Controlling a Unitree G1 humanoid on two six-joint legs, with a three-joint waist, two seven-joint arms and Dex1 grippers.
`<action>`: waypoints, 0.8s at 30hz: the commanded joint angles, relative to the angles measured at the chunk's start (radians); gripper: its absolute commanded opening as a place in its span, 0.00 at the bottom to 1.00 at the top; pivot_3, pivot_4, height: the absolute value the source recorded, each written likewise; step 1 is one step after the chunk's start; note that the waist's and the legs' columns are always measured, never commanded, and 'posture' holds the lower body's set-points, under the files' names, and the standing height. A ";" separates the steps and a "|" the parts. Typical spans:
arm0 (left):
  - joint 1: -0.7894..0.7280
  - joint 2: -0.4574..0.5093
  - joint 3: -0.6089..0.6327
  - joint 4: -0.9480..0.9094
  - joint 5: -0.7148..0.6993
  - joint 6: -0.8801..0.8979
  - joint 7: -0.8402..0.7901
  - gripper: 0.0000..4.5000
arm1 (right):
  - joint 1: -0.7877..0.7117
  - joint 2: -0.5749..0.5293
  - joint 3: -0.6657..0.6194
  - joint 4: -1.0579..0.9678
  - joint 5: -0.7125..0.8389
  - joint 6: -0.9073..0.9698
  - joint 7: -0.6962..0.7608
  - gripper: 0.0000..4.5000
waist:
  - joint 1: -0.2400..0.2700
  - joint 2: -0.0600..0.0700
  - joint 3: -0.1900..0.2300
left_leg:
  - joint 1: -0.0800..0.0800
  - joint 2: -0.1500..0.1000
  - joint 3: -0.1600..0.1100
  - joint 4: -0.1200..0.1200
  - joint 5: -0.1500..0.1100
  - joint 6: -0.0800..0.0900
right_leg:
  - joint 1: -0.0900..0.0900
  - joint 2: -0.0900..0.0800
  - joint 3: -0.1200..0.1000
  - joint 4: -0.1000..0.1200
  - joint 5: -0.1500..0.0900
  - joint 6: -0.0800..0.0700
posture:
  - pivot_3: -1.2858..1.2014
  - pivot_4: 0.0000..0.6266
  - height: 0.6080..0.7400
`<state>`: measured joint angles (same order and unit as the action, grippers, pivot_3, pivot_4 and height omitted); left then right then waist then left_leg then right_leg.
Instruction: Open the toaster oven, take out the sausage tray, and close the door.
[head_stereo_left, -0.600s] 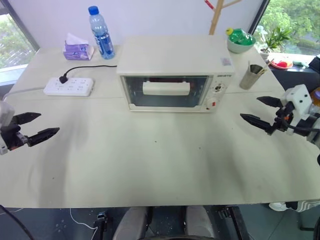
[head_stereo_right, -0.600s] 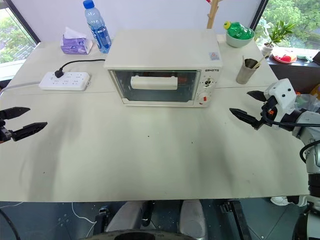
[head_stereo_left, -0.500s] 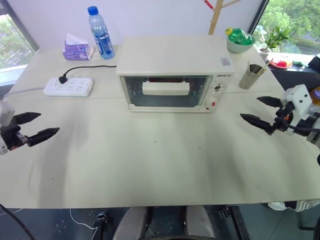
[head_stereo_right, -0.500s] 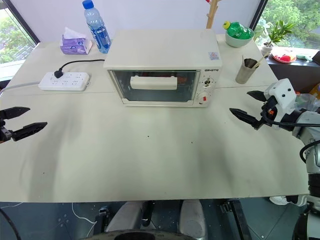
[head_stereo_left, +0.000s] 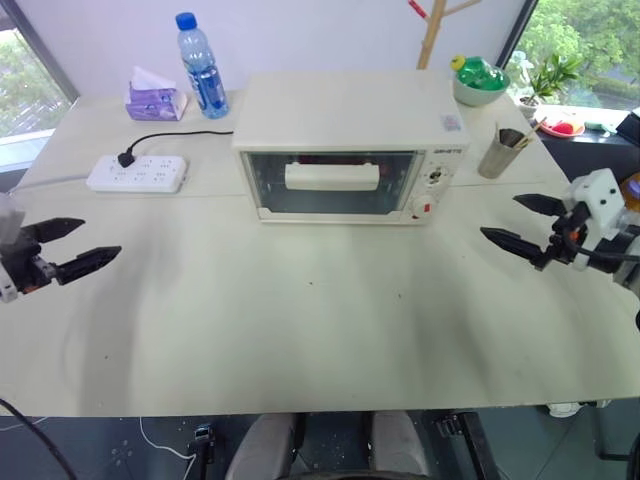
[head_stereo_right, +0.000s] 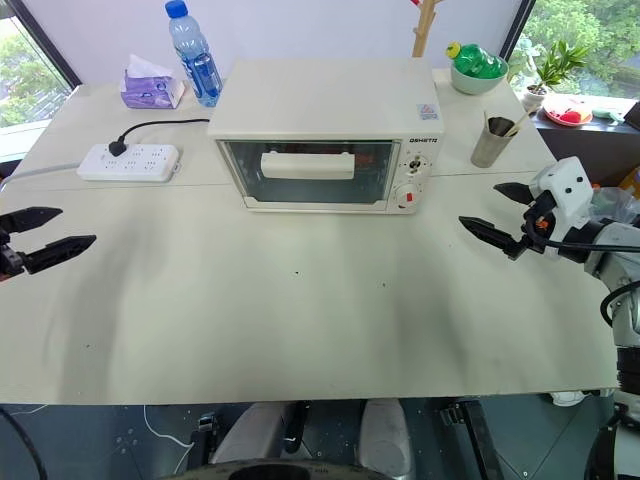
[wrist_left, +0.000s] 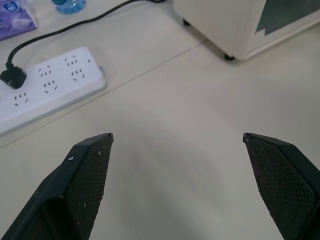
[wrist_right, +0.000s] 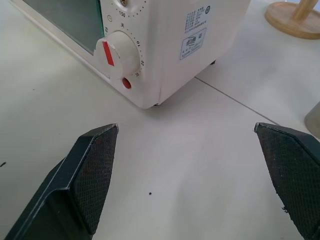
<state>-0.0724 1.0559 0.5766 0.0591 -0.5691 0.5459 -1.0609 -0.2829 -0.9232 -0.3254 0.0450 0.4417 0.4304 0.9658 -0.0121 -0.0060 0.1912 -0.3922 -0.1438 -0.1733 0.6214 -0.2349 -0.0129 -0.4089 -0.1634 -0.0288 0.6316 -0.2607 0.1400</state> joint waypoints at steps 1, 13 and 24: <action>-0.075 0.022 0.033 -0.109 -0.122 0.100 -0.011 0.98 | -0.032 -0.015 -0.032 -0.131 0.128 0.110 0.039 1.00 | 0.000 0.000 0.000 | 0.000 0.000 0.000 0.000 0.000 0.000 | 0.000 0.000 0.000 0.000 0.000 0.000 | 0.52 0.24 0.99; -0.463 -0.059 -0.338 -0.175 -0.203 0.184 -0.104 0.98 | -0.141 0.131 0.172 -0.319 0.199 0.221 -0.016 1.00 | -0.004 -0.002 0.000 | -0.001 0.005 0.002 0.006 0.000 0.000 | 0.001 0.007 0.004 -0.001 0.005 -0.001 | 0.52 0.24 0.99; -0.606 -0.113 -0.455 -0.102 -0.144 0.153 -0.175 0.98 | -0.354 0.303 0.345 -0.136 0.040 0.153 -0.101 1.00 | -0.002 -0.002 0.000 | 0.000 0.013 0.005 0.007 0.001 -0.002 | -0.001 0.014 0.006 -0.001 0.009 -0.005 | 0.52 0.24 0.99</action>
<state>-0.6518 0.9416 0.1084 -0.0375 -0.7149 0.7115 -1.2290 -0.6050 -0.6313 0.0214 -0.0893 0.4931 0.6095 0.8655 -0.0140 -0.0083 0.1910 -0.3927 -0.1309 -0.1682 0.6281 -0.2338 -0.0148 -0.4101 -0.1492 -0.0227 0.6307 -0.2514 0.1346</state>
